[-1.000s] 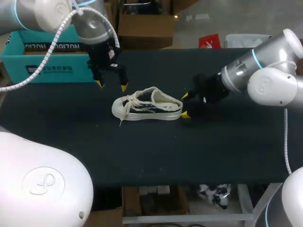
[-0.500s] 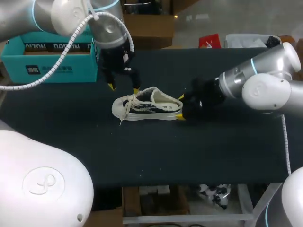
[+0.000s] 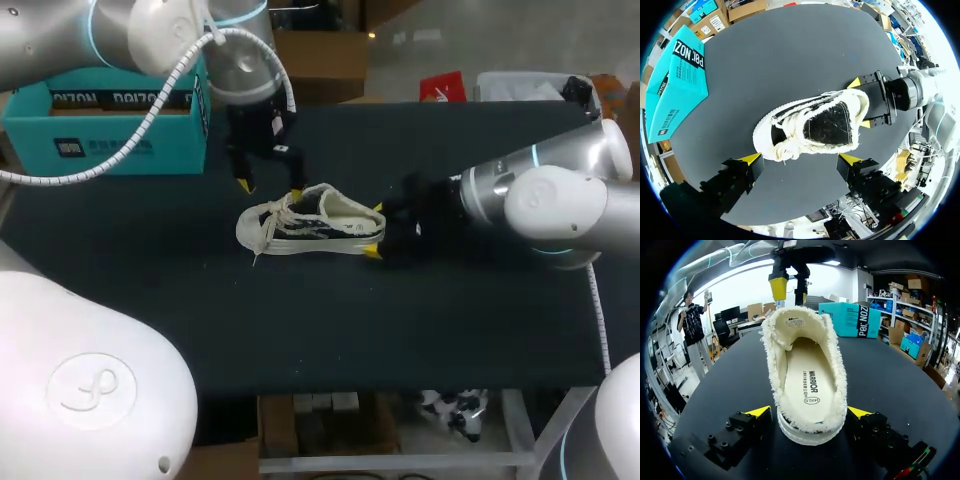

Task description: Open the shoe tongue, take the insole out of the shoe, put the insole back into the shoe, and pack the shoe into the shoebox

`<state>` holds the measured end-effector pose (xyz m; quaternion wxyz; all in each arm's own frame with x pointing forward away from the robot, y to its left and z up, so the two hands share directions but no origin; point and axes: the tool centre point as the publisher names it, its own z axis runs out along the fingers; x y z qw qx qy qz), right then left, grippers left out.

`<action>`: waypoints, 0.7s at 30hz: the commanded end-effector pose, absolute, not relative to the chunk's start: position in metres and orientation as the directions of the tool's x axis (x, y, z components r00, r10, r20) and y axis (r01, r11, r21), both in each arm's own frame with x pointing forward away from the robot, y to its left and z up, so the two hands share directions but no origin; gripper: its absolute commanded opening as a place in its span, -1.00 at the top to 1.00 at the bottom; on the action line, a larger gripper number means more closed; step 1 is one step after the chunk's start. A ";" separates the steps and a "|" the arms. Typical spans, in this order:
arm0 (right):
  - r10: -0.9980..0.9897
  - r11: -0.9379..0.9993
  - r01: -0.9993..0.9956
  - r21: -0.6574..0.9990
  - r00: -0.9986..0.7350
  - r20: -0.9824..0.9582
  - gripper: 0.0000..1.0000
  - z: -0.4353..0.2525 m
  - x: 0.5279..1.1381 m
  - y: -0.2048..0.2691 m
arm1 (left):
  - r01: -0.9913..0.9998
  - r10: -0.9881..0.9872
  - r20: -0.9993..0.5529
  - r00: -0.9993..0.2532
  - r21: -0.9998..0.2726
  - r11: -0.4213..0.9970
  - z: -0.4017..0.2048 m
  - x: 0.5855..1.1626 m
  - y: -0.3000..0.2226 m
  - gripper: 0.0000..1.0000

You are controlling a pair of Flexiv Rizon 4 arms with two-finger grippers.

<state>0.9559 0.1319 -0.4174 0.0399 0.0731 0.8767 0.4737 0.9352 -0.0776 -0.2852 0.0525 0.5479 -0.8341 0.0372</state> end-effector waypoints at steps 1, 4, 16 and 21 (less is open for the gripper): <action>0.156 0.516 0.076 0.853 -0.988 -0.006 -1.00 -0.420 0.959 0.136 | -0.920 -0.913 0.126 -0.389 0.005 0.392 -0.288 0.939 -0.082 -1.00; 0.144 0.511 0.069 0.857 -0.989 -0.007 -1.00 -0.420 0.961 0.142 | -0.923 -0.916 0.124 -0.381 0.005 0.384 -0.289 0.940 -0.084 -1.00; 0.130 0.489 0.066 0.870 -0.991 0.002 -1.00 -0.425 0.960 0.151 | -0.931 -0.924 0.121 -0.363 0.007 0.366 -0.291 0.942 -0.093 -1.00; 0.135 0.471 0.065 0.880 -0.991 0.001 -1.00 -0.430 0.960 0.151 | -0.930 -0.924 0.121 -0.364 0.013 0.368 -0.293 0.944 -0.098 -1.00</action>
